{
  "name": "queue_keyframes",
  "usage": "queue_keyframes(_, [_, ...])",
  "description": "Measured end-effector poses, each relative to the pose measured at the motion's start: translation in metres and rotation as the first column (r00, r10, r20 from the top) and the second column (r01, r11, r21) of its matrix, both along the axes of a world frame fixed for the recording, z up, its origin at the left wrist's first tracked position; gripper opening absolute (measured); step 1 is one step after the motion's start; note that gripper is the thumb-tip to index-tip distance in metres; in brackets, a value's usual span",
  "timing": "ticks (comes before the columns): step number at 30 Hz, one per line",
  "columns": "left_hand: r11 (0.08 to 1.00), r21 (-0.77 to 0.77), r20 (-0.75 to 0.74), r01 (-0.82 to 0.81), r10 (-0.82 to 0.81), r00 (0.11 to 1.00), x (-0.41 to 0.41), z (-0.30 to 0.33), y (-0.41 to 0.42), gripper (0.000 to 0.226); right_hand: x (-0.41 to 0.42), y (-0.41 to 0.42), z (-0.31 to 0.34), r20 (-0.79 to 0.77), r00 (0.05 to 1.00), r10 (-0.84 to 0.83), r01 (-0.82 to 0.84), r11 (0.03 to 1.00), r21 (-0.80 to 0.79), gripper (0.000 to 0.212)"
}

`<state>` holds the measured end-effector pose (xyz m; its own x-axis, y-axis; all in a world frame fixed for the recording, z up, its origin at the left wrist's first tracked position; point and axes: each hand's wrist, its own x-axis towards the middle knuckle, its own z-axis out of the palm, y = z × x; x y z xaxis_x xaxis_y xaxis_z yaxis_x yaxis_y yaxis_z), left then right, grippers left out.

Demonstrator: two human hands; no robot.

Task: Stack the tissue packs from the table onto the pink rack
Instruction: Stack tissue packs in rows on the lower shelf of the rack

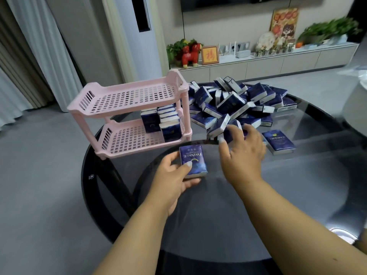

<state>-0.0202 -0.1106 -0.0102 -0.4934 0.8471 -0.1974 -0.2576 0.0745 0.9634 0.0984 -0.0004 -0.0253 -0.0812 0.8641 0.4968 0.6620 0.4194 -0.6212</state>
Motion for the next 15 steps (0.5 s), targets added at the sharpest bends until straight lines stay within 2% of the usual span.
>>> queue_keyframes(1, [1.000,0.028,-0.013,-0.003,0.003,1.000,0.000,-0.001,0.000,0.036,0.000,0.004,-0.001,0.085,0.995,-0.061,0.070,0.992,-0.105,0.043])
queue_keyframes(3, [0.997,0.079,-0.036,-0.011,0.014,0.999,0.000,-0.004,0.002,0.043,0.000,0.010,-0.004,0.232,0.971,-0.049,0.107,0.964,-0.243,0.044])
queue_keyframes(5, [0.992,0.124,-0.043,-0.009,0.014,0.999,-0.001,-0.006,0.003,0.050,-0.001,0.012,-0.006,0.309,0.951,-0.027,0.108,0.963,-0.246,0.044])
queue_keyframes(7, [0.990,0.144,-0.053,0.002,0.005,0.999,-0.003,-0.010,0.004,0.052,-0.002,0.014,-0.006,0.293,0.955,-0.043,0.109,0.971,-0.212,0.039])
queue_keyframes(8, [0.989,0.148,-0.061,0.009,0.001,0.998,-0.004,-0.009,0.004,0.048,-0.001,0.015,-0.007,0.231,0.971,-0.063,0.104,0.980,-0.168,0.034])
queue_keyframes(11, [0.987,0.157,-0.039,-0.036,0.043,0.998,-0.005,-0.011,0.008,0.028,0.004,0.013,-0.005,-0.105,0.993,-0.045,0.045,0.999,0.002,0.012])
queue_keyframes(13, [0.977,0.165,-0.087,-0.135,0.150,0.985,-0.007,-0.014,0.010,0.017,0.007,0.009,-0.001,-0.272,0.962,0.033,-0.037,0.999,-0.007,0.009])
queue_keyframes(15, [0.958,0.173,-0.210,-0.227,0.261,0.942,-0.011,-0.019,0.013,0.027,0.007,0.006,0.001,-0.499,0.861,0.099,-0.168,0.981,-0.095,0.020])
